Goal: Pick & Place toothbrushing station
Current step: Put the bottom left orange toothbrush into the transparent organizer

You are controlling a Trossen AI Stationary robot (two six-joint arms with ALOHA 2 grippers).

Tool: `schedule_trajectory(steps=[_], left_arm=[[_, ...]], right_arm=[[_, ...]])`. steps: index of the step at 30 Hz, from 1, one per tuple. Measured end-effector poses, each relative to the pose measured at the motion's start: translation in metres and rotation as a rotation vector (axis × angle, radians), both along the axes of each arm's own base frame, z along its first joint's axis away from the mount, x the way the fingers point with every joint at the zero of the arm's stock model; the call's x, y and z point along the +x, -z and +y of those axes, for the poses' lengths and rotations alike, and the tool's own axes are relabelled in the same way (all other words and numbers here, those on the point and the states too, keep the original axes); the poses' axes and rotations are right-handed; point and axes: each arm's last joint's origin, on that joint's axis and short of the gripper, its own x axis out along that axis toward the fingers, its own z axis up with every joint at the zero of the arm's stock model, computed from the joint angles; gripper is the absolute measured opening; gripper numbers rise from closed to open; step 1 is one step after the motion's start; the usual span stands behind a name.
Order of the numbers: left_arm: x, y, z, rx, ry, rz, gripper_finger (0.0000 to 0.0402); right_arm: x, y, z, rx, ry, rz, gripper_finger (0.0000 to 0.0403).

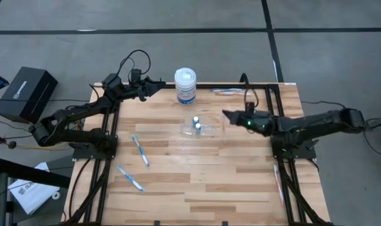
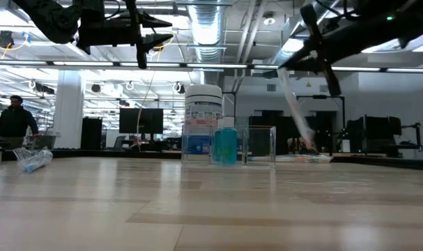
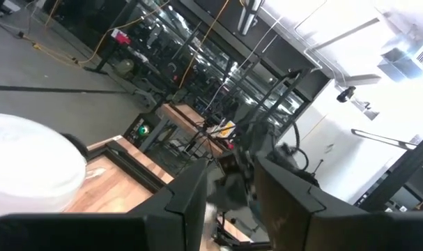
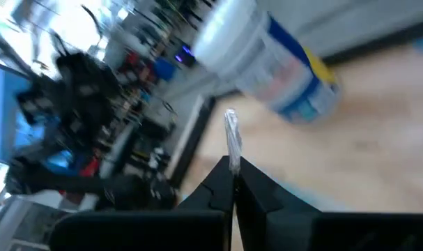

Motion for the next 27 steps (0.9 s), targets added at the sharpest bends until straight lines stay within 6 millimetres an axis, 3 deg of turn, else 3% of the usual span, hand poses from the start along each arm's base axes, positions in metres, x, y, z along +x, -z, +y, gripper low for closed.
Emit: schedule_trajectory(steps=[11,23,27], left_arm=[[0.000,-0.001,0.000,0.005,0.000,-0.006,0.0115],[0.000,-0.001,0.000,0.010,-0.009,-0.007,0.0115],[0.000,-0.001,0.000,0.012,-0.018,-0.011,0.0115]], right_arm=[[-0.002,-0.025,-0.035,-0.158,0.059,-0.190,0.0000],[-0.003,-0.029,-0.039,-0.167,0.043,-0.229,0.0000],[0.007,-0.032,-0.041,-0.163,0.037,-0.229,0.0000]])
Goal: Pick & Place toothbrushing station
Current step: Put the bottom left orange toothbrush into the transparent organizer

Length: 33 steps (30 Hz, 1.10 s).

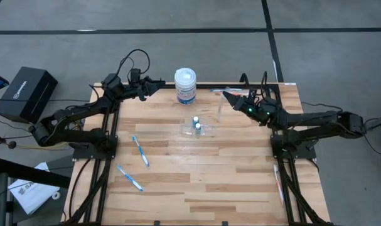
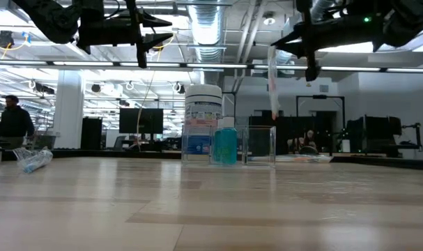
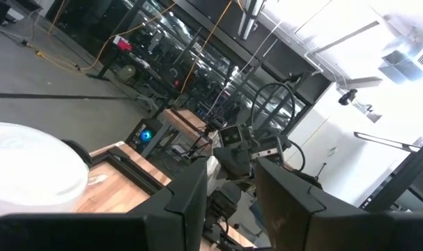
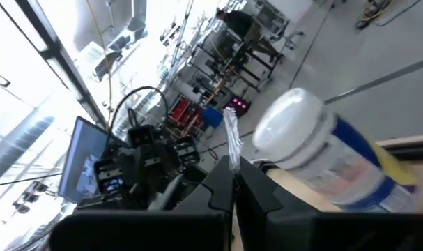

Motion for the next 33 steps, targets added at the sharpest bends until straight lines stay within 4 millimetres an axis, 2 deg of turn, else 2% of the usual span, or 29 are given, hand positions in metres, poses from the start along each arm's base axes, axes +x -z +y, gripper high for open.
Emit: schedule_trajectory(steps=[2,8,11,22,33], left_arm=[[0.000,0.000,0.000,0.002,-0.001,-0.002,0.0115],[0.000,-0.001,0.000,0.004,-0.001,-0.005,0.0115],[0.000,-0.001,0.000,0.006,-0.001,-0.007,0.0115],[0.000,-0.001,0.000,0.007,0.000,-0.012,0.0115],[0.000,-0.001,0.000,0.008,0.000,-0.012,0.0115]], right_arm=[[0.011,-0.004,-0.002,-0.006,-0.028,0.004,0.0000],[0.048,0.002,-0.008,-0.001,-0.121,0.075,0.0000],[0.057,0.007,-0.011,0.006,-0.127,0.099,0.0000],[0.055,0.007,-0.012,0.000,-0.169,0.119,0.0000],[0.052,0.035,0.003,0.079,-0.217,0.207,0.0000]])
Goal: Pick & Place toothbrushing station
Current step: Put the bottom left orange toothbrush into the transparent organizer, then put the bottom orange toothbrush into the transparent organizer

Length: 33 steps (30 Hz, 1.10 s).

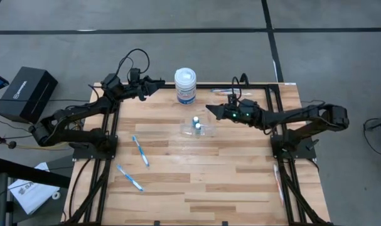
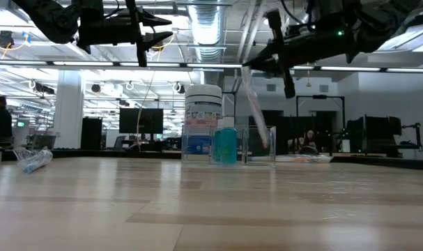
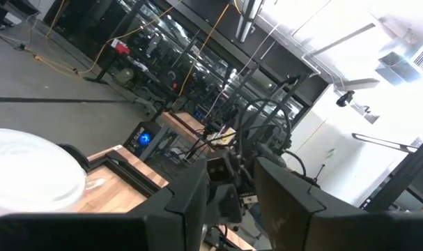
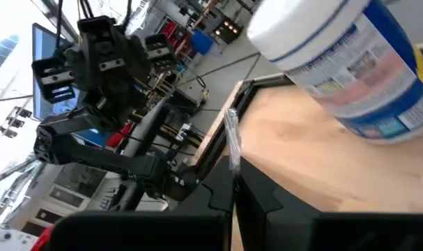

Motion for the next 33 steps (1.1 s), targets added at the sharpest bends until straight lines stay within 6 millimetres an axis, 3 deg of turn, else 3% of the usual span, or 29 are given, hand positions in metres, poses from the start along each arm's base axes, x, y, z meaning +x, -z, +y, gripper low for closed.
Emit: schedule_trajectory(steps=[4,21,25,33], left_arm=[[0.000,0.000,0.000,0.001,0.000,0.000,0.0115],[0.000,0.000,0.000,0.004,0.008,0.002,0.0115],[0.000,0.000,-0.001,0.006,0.018,0.004,0.0115],[0.000,0.000,-0.001,0.005,0.017,0.004,0.0115]], right_arm=[[-0.004,0.012,0.004,0.030,-0.008,0.032,0.0000],[-0.004,0.014,0.008,0.003,-0.052,0.067,0.0010],[-0.003,0.011,0.009,0.000,-0.087,0.029,0.0059],[-0.003,0.010,0.009,0.033,-0.095,0.013,0.0203]])
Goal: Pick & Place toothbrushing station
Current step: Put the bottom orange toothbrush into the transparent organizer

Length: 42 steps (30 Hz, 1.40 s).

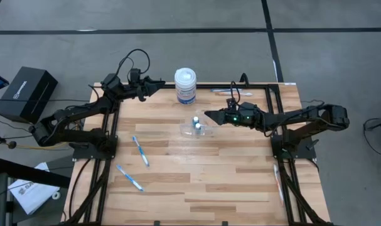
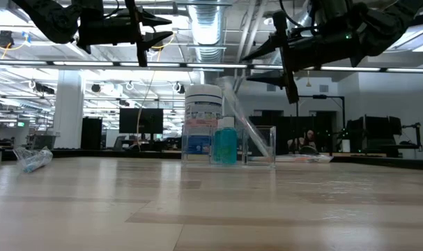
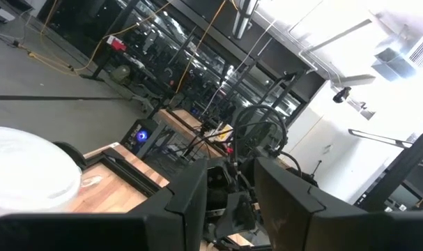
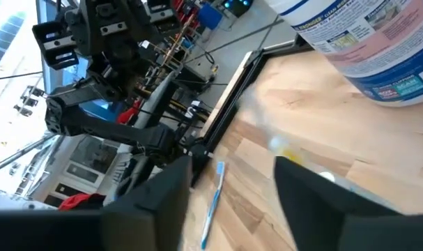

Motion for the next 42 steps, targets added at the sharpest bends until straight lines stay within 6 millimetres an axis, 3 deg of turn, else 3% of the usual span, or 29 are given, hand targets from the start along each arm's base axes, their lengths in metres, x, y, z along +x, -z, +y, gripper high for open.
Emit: schedule_trajectory(steps=[6,10,14,18,23,31,42], left_arm=[[0.000,0.000,0.000,-0.002,0.001,0.000,0.0115],[0.000,0.000,0.000,-0.002,0.001,0.000,0.0115],[0.000,0.000,0.000,-0.001,0.009,0.001,0.0115],[0.000,0.000,0.000,0.001,0.009,0.001,0.0115],[0.000,0.000,0.000,0.002,0.012,0.002,0.0115],[0.000,0.000,-0.001,0.006,0.026,0.004,0.0115],[0.000,0.000,-0.001,0.005,0.026,0.004,0.0115]], right_arm=[[-0.001,-0.009,-0.003,-0.027,0.009,-0.076,0.0263],[-0.010,-0.027,-0.010,-0.075,0.039,-0.158,0.0260],[-0.027,-0.034,-0.007,-0.013,-0.002,-0.078,0.0241],[-0.046,-0.021,0.017,0.160,-0.079,0.164,0.0211],[-0.067,-0.014,0.055,0.325,-0.155,0.340,0.0185],[-0.106,0.006,0.105,0.600,-0.155,0.668,0.0184],[-0.144,0.018,0.140,0.833,-0.116,0.989,0.0182]])
